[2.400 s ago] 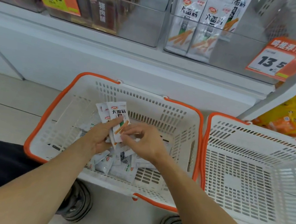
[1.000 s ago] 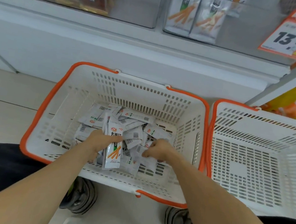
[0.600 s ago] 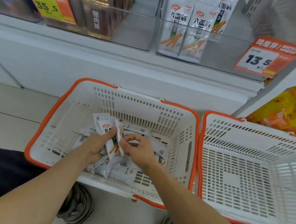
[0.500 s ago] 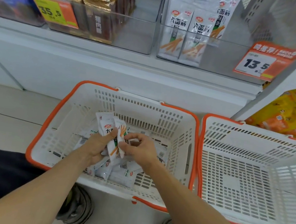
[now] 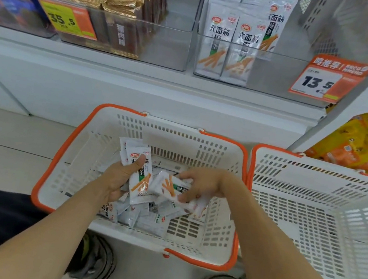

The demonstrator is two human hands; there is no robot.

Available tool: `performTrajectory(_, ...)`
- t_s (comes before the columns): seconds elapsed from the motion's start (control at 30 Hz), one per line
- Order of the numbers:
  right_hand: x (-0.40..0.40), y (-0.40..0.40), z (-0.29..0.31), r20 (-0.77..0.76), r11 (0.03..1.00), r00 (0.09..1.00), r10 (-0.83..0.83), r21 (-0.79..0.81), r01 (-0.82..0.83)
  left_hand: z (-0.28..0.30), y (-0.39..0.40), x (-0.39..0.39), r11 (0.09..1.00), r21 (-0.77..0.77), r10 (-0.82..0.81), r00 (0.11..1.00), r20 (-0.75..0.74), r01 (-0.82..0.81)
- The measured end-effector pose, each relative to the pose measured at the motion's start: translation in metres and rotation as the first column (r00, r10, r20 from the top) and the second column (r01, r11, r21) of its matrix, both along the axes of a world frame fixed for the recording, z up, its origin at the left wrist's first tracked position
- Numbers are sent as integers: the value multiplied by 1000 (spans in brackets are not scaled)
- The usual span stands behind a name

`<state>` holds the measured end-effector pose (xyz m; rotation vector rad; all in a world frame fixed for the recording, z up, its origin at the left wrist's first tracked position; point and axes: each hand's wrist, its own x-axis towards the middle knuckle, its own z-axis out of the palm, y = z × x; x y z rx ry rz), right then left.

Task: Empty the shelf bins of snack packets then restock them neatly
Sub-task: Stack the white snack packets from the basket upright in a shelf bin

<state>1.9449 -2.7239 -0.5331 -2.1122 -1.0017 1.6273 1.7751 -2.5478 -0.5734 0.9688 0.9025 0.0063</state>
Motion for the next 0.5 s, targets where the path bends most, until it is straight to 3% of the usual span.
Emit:
performTrajectory(0.07, 0, 1, 8, 52, 990, 990, 135, -41, -133, -4, 6, 1, 987, 109, -120, 993, -25, 122)
performTrajectory(0.13, -9, 8, 8, 138, 988, 978, 157, -17, -156, -4, 7, 1, 942, 133, -302, 951, -63, 308)
performTrajectory(0.23, -18, 18, 1, 278, 996, 959, 60, 51, -77, 7, -1, 4, 843, 94, -524, 848, -77, 529)
performTrajectory(0.33, -10, 14, -5, 325, 982, 931, -166, 140, 127, 14, -9, 5, 805, 26, -593, 805, -19, 593)
performTrajectory(0.4, -4, 6, -11, 200, 914, 897, -395, 187, 361, 16, -12, 6, 859, -20, -511, 858, 38, 512)
performTrajectory(0.5, -10, 3, -19, -223, 794, 785, -578, 68, 604, 12, -14, 11, 954, -36, -295, 953, 62, 298)
